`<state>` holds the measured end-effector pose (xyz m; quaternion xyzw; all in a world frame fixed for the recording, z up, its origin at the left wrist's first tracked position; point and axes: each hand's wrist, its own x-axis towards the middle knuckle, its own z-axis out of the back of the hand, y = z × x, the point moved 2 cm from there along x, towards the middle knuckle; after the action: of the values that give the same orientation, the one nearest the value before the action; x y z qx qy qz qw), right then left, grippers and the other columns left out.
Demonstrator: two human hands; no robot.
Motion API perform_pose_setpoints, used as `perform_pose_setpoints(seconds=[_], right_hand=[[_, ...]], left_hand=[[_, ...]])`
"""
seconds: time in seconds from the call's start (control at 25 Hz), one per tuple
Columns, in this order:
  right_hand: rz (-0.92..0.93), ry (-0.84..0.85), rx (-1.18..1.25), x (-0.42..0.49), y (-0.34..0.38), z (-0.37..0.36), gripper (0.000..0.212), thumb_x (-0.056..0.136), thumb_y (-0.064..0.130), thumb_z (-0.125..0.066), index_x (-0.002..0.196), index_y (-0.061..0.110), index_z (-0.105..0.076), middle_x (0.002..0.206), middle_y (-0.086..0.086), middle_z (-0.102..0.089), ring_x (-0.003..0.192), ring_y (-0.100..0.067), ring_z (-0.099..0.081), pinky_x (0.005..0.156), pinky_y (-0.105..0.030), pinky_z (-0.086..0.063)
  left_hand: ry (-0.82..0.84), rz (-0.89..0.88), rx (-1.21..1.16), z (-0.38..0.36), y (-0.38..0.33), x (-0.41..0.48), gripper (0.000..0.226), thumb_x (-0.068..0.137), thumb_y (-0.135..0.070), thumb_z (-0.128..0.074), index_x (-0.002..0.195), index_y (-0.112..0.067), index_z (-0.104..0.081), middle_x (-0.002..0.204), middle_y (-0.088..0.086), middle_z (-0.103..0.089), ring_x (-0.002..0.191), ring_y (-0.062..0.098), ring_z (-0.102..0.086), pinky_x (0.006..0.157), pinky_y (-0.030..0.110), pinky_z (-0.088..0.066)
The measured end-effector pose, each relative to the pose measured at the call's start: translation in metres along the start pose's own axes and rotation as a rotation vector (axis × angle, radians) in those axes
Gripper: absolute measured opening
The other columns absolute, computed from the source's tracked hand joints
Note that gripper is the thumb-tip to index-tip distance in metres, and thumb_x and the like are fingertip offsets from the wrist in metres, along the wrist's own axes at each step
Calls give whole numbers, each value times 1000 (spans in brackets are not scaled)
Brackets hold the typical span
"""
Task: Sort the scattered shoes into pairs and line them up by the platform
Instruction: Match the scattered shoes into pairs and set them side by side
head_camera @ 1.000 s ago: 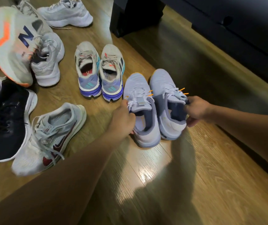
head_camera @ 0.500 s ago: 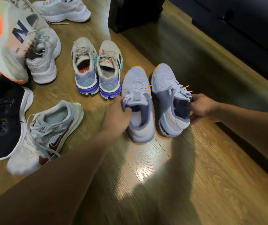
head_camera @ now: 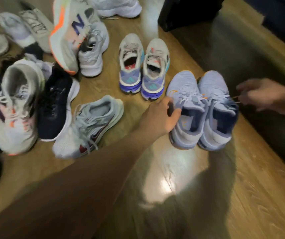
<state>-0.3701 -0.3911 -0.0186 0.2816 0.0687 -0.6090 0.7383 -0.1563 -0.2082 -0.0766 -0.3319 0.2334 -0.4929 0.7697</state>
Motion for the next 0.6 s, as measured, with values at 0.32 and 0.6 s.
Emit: perform_pose_setpoints(seconds=[0.32, 0.6], right_hand=[[1091, 30, -120, -65, 232, -124, 37, 71, -2, -63, 106, 4, -69, 97, -17, -66, 90, -32, -62, 80, -25, -40], [1201, 224, -291, -112, 312, -181, 32, 81, 11, -61, 113, 8, -66, 110, -15, -68, 102, -33, -61, 81, -29, -37]], left_hand=[[-405, 18, 267, 136, 80, -43, 21, 83, -14, -51, 99, -14, -65, 103, 9, -61, 90, 33, -60, 75, 43, -49], [-138, 256, 726, 326, 157, -66, 29, 83, -19, -52, 111, -14, -60, 113, 16, -55, 107, 37, -55, 86, 43, -48]])
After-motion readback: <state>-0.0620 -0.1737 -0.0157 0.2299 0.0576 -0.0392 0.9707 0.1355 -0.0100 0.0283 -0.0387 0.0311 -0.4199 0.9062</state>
